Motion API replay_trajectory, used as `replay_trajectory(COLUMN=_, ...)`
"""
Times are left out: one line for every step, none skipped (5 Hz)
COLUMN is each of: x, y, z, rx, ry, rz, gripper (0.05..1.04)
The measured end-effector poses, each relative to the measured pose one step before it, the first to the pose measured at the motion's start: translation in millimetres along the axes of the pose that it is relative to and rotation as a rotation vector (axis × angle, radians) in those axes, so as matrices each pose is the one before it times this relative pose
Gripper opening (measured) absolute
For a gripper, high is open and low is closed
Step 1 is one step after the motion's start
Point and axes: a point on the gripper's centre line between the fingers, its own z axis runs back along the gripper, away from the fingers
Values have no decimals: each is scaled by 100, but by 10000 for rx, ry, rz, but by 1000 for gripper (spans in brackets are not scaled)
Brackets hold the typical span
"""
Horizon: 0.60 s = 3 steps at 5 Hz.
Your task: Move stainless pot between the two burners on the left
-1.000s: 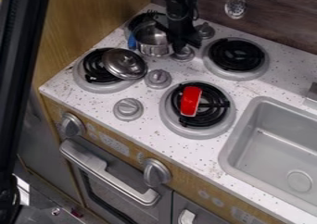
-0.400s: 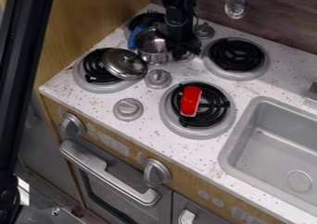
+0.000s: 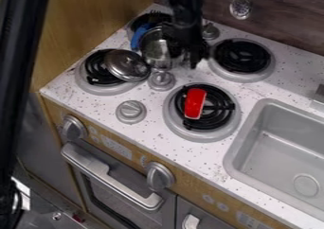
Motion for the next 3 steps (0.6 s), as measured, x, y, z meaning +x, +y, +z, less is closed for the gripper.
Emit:
replay_trajectory(x=-697, y=-1609, z=3986, rx=-37, ry=186, rz=-292, gripper=1004)
replay_trajectory(x=-1827, y=-929, z=1673, rx=-59, ry=657, rz=233, gripper=999)
replay_trajectory(x=-1859, y=-327, z=-92, rx=-58, ry=777, rz=326, gripper=999)
